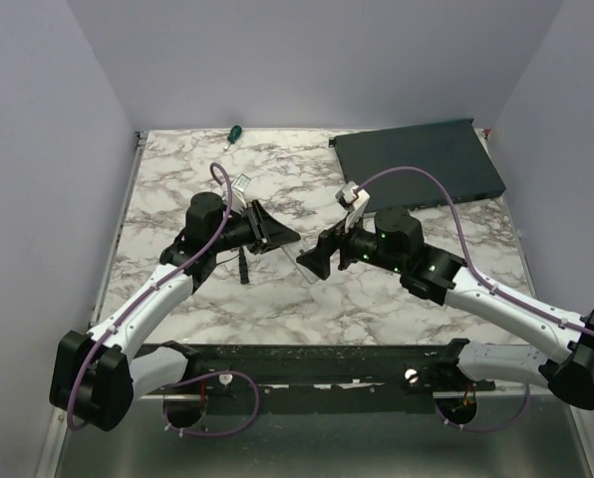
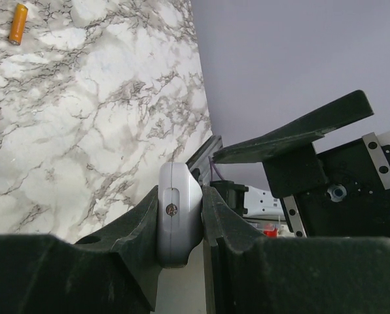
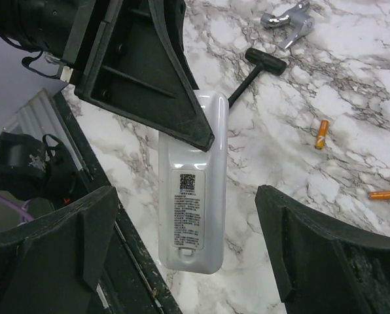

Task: Load the batteries into the remote control
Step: Adjust the remote control.

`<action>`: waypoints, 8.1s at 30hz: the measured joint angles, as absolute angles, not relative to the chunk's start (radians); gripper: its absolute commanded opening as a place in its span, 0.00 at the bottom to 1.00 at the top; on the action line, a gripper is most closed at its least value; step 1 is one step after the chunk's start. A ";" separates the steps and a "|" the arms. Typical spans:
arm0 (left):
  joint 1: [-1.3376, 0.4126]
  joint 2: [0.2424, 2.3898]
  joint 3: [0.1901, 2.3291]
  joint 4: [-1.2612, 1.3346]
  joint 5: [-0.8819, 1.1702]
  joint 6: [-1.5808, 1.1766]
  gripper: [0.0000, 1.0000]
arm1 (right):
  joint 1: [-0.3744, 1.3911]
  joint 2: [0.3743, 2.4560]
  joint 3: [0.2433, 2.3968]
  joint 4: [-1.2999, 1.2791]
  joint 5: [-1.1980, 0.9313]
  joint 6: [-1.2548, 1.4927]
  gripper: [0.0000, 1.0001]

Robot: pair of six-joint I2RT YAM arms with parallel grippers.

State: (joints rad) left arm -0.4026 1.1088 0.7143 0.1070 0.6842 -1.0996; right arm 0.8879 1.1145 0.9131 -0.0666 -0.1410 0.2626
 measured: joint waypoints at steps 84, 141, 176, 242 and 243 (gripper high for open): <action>-0.432 1.140 0.729 0.063 0.640 -1.085 0.19 | 0.924 1.275 0.908 -0.046 -0.126 0.269 0.02; -0.441 1.017 0.665 0.259 0.756 -0.971 0.00 | 0.930 0.836 0.724 0.044 -0.146 -0.011 0.90; -0.447 1.068 0.713 0.056 0.590 -1.006 0.00 | 0.962 1.284 0.768 0.334 -0.140 0.216 0.74; -0.448 1.065 0.726 0.012 0.557 -1.016 0.34 | 0.987 1.288 0.836 0.140 -0.034 0.212 0.12; -0.448 1.065 0.726 0.013 0.557 -1.016 0.34 | 0.987 1.288 0.836 0.141 -0.033 0.213 0.12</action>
State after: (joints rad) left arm -0.4477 1.0649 0.7258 0.0128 0.5568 -1.0161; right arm 0.9874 1.2884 0.8364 0.1406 -0.0326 0.2131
